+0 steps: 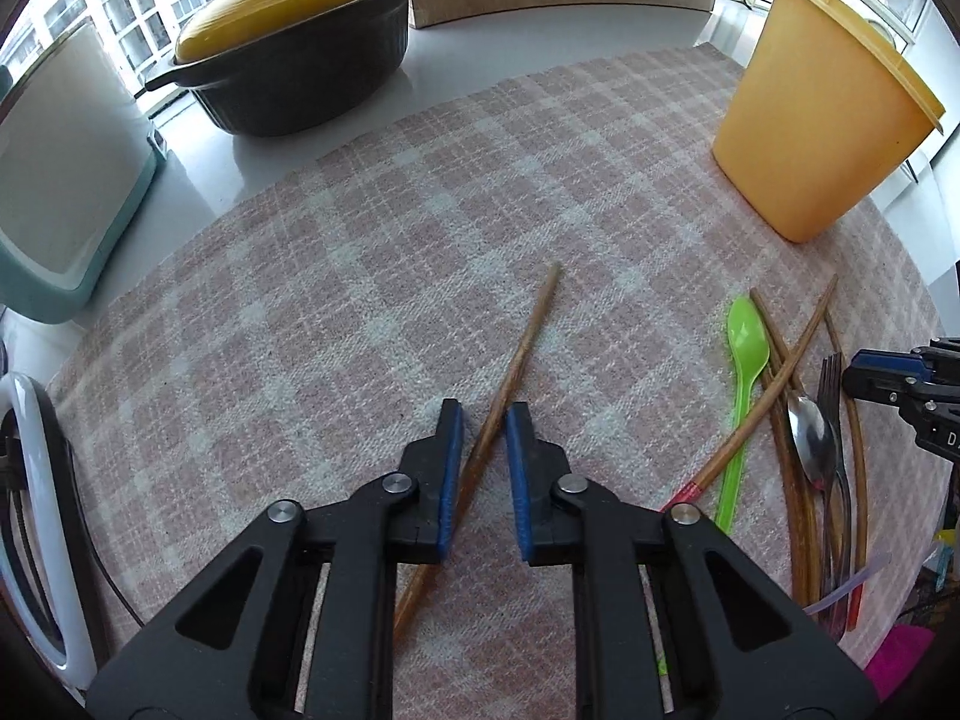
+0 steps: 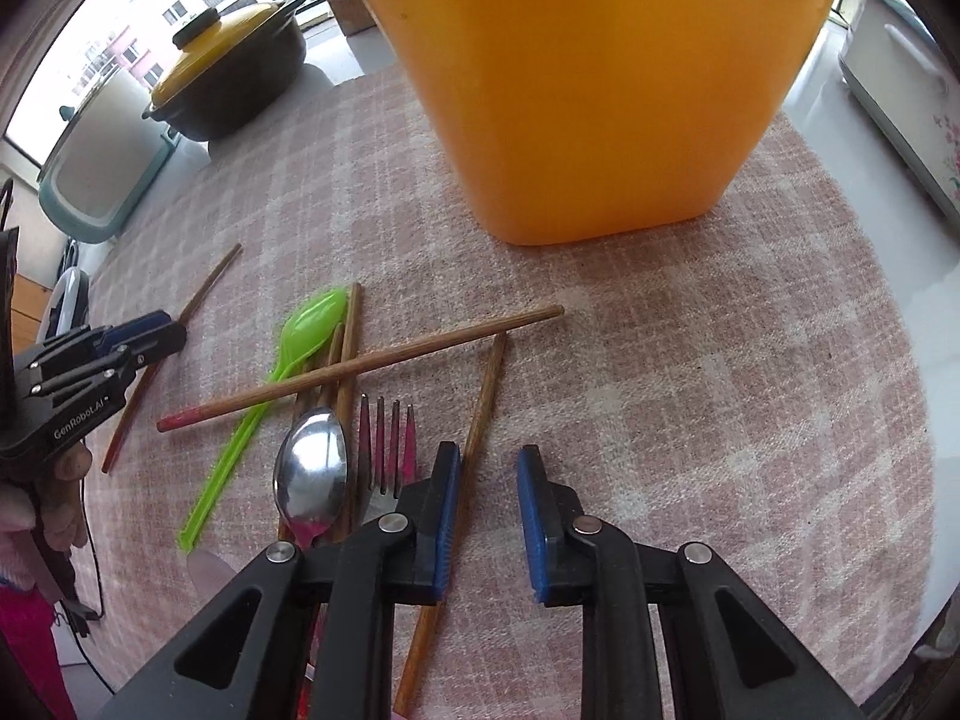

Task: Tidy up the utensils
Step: 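Grasp a red-tipped wooden chopstick with the left tool while the right tool grasps another chopstick, then carry both held chopsticks upright over the yellow container with both tools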

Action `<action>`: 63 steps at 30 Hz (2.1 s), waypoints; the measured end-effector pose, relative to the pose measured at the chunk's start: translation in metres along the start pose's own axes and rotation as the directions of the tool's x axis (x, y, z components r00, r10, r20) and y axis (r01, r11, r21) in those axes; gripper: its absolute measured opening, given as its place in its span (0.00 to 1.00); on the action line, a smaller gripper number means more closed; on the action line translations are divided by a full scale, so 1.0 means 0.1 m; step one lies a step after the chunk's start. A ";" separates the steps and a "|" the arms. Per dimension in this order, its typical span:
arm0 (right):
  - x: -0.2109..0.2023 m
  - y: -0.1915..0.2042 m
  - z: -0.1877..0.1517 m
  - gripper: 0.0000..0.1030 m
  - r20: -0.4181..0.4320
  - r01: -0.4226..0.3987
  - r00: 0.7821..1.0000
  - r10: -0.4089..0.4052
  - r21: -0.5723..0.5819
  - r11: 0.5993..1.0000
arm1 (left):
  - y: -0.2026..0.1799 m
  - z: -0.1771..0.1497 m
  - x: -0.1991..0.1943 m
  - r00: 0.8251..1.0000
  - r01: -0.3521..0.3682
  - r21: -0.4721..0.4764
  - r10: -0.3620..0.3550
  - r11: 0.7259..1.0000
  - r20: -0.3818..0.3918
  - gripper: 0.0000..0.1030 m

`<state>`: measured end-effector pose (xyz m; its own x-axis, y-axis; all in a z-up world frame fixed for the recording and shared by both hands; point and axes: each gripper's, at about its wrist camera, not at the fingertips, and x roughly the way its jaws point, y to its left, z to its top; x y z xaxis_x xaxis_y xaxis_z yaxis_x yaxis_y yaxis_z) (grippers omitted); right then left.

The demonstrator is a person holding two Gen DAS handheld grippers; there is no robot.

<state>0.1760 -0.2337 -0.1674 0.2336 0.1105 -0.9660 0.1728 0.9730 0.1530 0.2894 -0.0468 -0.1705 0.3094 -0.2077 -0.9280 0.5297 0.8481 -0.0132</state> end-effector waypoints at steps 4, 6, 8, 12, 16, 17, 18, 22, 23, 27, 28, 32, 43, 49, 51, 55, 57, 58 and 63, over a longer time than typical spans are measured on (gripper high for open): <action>0.03 0.12 0.02 0.08 -0.007 -0.002 1.000 0.002 -0.057 0.998 | -0.01 0.08 0.05 1.000 0.005 -0.015 -0.005 1.000 0.009 0.06; 0.05 0.15 0.03 0.04 -0.016 -0.016 1.000 0.015 -0.064 0.998 | 0.02 0.09 0.06 1.000 0.015 -0.036 -0.014 0.999 0.010 0.05; 0.06 0.15 0.05 0.04 -0.023 -0.024 0.999 0.023 -0.067 0.997 | 0.04 0.06 0.03 1.000 0.018 -0.060 -0.017 0.998 0.012 0.04; 0.05 0.02 0.05 0.03 -0.036 -0.063 0.998 0.061 -0.053 0.997 | 0.10 0.04 0.00 0.999 0.036 -0.113 -0.033 0.993 0.023 0.04; 0.00 -0.17 0.00 0.03 -0.037 -0.085 0.996 0.083 -0.044 0.995 | 0.15 -0.05 -0.06 0.998 0.058 -0.164 -0.052 0.985 0.037 0.04; -0.01 -0.20 0.00 0.03 -0.037 -0.090 0.995 0.088 -0.047 0.995 | 0.16 -0.07 -0.08 0.998 0.059 -0.173 -0.053 0.983 0.042 0.04; -0.04 -0.24 -0.03 0.03 -0.038 -0.097 0.995 0.095 -0.049 0.994 | 0.15 -0.07 -0.10 0.997 0.062 -0.182 -0.055 0.981 0.047 0.04; -0.13 -0.29 -0.06 0.03 -0.001 -0.096 0.995 0.097 -0.069 0.993 | 0.20 -0.22 -0.27 0.994 0.083 -0.235 -0.065 0.969 0.083 0.04; -0.16 -0.31 -0.08 0.03 0.013 -0.096 0.995 0.097 -0.074 0.993 | 0.20 -0.27 -0.34 0.993 0.089 -0.249 -0.068 0.964 0.095 0.04; -0.26 -0.43 -0.14 0.03 0.059 -0.114 0.991 0.119 -0.074 0.991 | 0.15 -0.35 -0.55 0.988 0.090 -0.269 -0.053 0.959 0.143 0.04; -0.29 -0.46 -0.15 0.03 0.072 -0.115 0.990 0.121 -0.078 0.990 | 0.13 -0.38 -0.62 0.986 0.090 -0.276 -0.046 0.957 0.161 0.04; -0.43 -0.52 -0.19 0.03 0.128 -0.106 0.984 0.120 -0.109 0.988 | -0.01 -0.47 -0.91 0.970 0.086 -0.323 -0.006 0.943 0.244 0.04; -0.88 -0.57 -0.22 0.02 0.255 -0.092 0.955 0.151 -0.231 0.969 | -0.68 -0.62 -1.58 0.899 -0.013 -0.356 0.167 0.934 0.405 0.04; -1.05 -0.55 -0.22 0.02 0.299 -0.077 0.939 0.167 -0.291 0.954 | -0.91 -0.60 -1.78 0.866 -0.032 -0.370 0.210 0.928 0.454 0.04; -1.10 -0.55 -0.22 0.02 0.313 -0.076 0.934 0.175 -0.304 0.950 | -0.97 -0.57 -1.82 0.859 -0.039 -0.363 0.217 0.931 0.463 0.04; -1.19 -0.56 -0.21 0.02 0.333 -0.085 0.922 0.197 -0.322 0.943 | -1.09 -0.49 -1.87 0.850 -0.044 -0.350 0.219 0.936 0.479 0.04; -1.26 -0.58 -0.21 0.02 0.350 -0.085 0.914 0.205 -0.330 0.940 | -1.14 -0.45 -1.90 0.845 -0.048 -0.345 0.222 0.938 0.487 0.04; -1.29 -0.58 -0.21 0.02 0.360 -0.081 0.910 0.206 -0.334 0.939 | -1.15 -0.43 -1.91 0.843 -0.047 -0.342 0.221 0.939 0.491 0.04; -1.44 -0.64 -0.20 0.01 0.403 -0.066 0.890 0.214 -0.351 0.934 | -1.23 -0.34 -1.92 0.836 -0.047 -0.330 0.218 0.943 0.504 0.04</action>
<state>0.1124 -0.3080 -0.0418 0.6305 0.2251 -0.7428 -0.1895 0.9727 0.1338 0.1383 -0.0949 -0.0032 0.7722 -0.2340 -0.5907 0.2243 0.9703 -0.0912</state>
